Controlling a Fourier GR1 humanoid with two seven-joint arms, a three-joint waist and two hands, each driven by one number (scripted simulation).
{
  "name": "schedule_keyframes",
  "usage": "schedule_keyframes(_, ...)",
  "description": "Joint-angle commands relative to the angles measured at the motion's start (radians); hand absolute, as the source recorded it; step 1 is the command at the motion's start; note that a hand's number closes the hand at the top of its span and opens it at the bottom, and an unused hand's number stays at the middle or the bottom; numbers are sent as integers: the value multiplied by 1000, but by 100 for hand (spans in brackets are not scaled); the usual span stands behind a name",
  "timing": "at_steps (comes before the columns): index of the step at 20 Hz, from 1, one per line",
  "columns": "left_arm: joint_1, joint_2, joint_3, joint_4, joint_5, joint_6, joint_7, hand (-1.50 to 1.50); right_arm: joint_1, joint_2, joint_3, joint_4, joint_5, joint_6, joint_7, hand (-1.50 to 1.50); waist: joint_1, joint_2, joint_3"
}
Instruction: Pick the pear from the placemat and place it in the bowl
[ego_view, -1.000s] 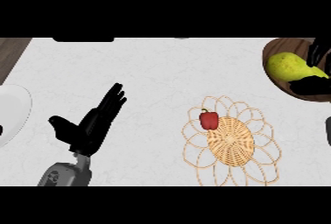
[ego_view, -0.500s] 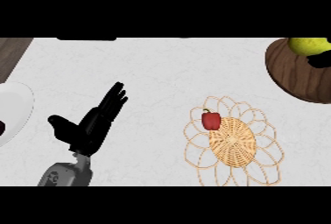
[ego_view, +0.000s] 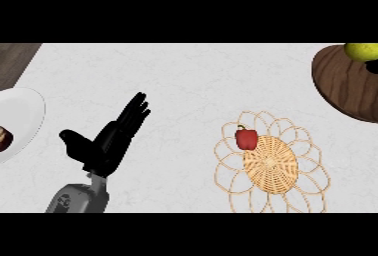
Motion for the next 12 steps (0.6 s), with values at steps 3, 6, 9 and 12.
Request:
schedule_keyframes(3, -27, 3, 7, -1, 17, -31, 4, 0, -37, -57, 15, 271, 88, -52, -15, 150, 29, 16, 1)
schedule_keyframes(6, -34, -11, -5, 8, 6, -21, 11, 0, -63, -76, -49, 362, 43, -19, 31, 150, 38, 22, 3)
schedule_keyframes(9, -49, -13, -3, 10, 11, -28, 15, 0, -122, -86, -102, 401, -7, -15, 20, -150, 43, 23, 4)
schedule_keyframes(12, -10, -13, -10, -12, 1, -27, -11, 0, -70, -84, -145, 426, -57, -52, -118, -150, 44, 22, 7)
